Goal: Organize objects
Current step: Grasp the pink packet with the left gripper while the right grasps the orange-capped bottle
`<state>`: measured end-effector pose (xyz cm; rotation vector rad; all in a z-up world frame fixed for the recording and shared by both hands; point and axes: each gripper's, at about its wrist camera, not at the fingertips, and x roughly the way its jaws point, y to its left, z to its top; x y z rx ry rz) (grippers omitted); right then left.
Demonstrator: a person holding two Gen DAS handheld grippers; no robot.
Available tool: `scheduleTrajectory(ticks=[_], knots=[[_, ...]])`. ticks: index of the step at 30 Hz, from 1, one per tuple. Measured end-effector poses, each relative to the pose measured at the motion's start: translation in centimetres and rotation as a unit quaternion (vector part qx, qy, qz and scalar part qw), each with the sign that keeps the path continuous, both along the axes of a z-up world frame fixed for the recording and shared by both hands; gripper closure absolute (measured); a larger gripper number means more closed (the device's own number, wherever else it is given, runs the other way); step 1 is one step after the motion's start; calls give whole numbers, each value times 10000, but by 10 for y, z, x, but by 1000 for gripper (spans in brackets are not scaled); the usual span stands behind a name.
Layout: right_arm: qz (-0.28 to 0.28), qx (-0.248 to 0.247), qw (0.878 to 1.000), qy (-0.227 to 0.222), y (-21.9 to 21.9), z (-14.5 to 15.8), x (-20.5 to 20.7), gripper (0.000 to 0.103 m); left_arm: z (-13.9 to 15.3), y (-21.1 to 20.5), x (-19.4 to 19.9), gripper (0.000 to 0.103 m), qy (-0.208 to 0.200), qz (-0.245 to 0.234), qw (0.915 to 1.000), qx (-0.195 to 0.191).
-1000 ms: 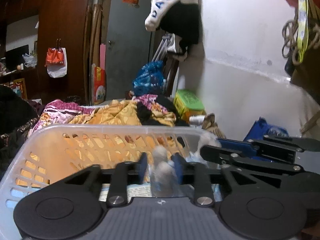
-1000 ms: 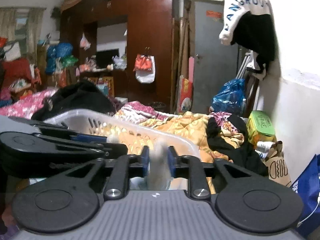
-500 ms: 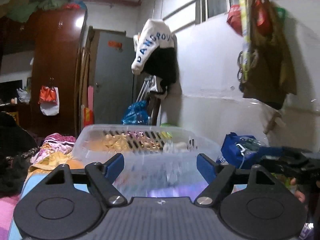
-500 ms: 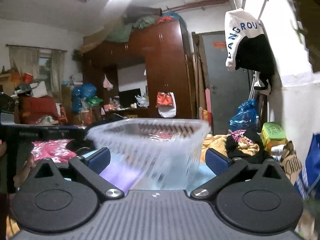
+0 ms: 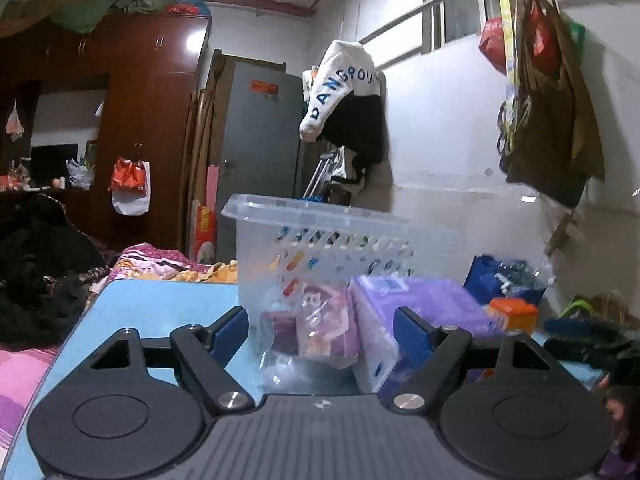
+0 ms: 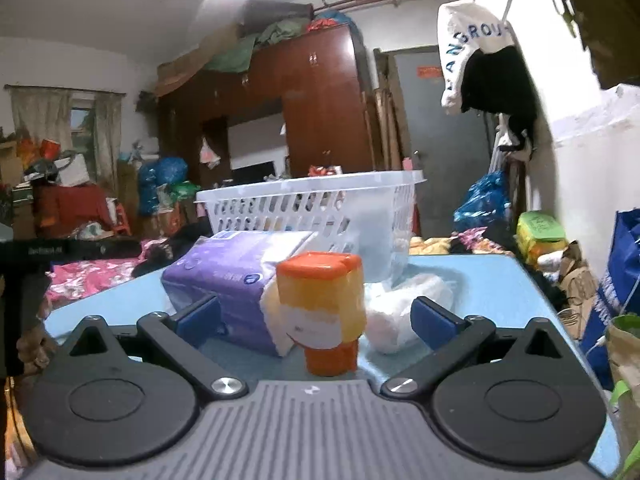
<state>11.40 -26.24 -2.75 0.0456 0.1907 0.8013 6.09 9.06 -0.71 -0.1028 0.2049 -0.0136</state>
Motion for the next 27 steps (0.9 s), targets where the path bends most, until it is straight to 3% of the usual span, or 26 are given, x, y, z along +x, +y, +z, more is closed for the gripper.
scheduleTrajectory(ticks=[5,13,20,27], knots=[[98,-113,9995,-265,4,1,-15,0,-12,2,0,20,105,-35,9999,-78],[29,-169,9998,-93,11,-6,-7,8,-14,-3,5,21,168,95,9998,11],[-52,-308,9995,7,17,-11,0,17,-14,4,32,23,671,22,9976,-196],[-42,-438,9990,72,20,-14,4,22,-13,3,50,24,995,106,9949,-131]])
